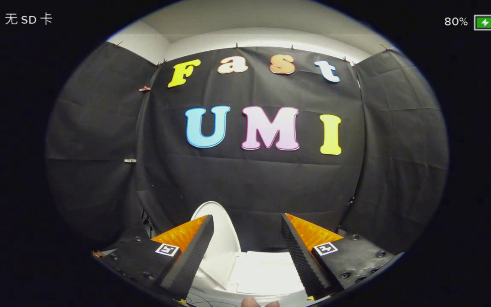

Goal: Open the toilet lid.

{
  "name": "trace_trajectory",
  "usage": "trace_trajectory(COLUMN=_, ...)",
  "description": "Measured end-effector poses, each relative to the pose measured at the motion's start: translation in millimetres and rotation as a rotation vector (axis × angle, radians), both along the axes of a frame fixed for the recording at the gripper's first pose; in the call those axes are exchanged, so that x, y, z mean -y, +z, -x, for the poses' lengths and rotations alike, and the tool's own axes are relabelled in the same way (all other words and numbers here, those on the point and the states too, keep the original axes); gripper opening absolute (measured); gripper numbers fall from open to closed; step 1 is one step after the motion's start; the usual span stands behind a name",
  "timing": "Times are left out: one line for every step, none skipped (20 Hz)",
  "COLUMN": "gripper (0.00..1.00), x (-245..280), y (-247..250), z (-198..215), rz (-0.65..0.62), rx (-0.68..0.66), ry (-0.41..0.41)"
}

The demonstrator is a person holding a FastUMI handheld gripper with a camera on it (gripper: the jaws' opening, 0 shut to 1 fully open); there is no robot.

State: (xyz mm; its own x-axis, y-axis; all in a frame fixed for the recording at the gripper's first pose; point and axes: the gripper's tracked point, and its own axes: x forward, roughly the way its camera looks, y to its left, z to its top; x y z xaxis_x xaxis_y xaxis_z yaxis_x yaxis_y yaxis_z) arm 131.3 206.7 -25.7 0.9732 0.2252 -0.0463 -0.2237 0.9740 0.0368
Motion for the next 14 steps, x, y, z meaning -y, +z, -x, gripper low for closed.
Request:
trace_trajectory(gripper=0.99, x=7.4, y=3.1, z=1.0, rz=-0.002, rx=0.005, ry=-0.002)
trace_trajectory(gripper=0.99, x=16.1, y=6.9, z=2.2, rz=-0.001, rx=0.011, ry=-0.006)
trace_trajectory(gripper=0.99, x=25.7, y=10.9, z=5.9, rz=0.001, rx=0.022, ry=-0.009)
trace_trajectory(gripper=0.99, x=36.0, y=14.6, z=8.6, rz=0.006, rx=0.033, ry=-0.018)
trace_trajectory(gripper=0.99, x=45.8, y=17.1, z=11.4, rz=0.012, rx=0.045, ry=-0.026)
trace_trajectory(gripper=0.98, x=56.0, y=19.4, z=14.1, rz=0.014, rx=0.053, ry=-0.037)
trace_trajectory(gripper=0.98, x=64.1, y=20.7, z=16.2, rz=0.011, rx=0.058, ry=-0.042)
trace_trajectory(gripper=0.99, x=72.5, y=22.2, z=18.7, rz=0.004, rx=0.061, ry=-0.047)
trace_trajectory(gripper=0.99, x=80.7, y=23.0, z=20.8, rz=-0.001, rx=0.061, ry=-0.052)
trace_trajectory(gripper=0.99, x=89.3, y=24.4, z=21.9, rz=-0.006, rx=0.062, ry=-0.06)
trace_trajectory(gripper=0.99, x=97.7, y=26.8, z=22.9, rz=-0.01, rx=0.065, ry=-0.066)
trace_trajectory(gripper=0.99, x=106.7, y=27.9, z=24.6, rz=-0.012, rx=0.068, ry=-0.073)
trace_trajectory(gripper=0.99, x=114.6, y=28.4, z=27.1, rz=-0.012, rx=0.07, ry=-0.077)
trace_trajectory(gripper=0.99, x=122.6, y=28.7, z=29.0, rz=-0.005, rx=0.075, ry=-0.079)
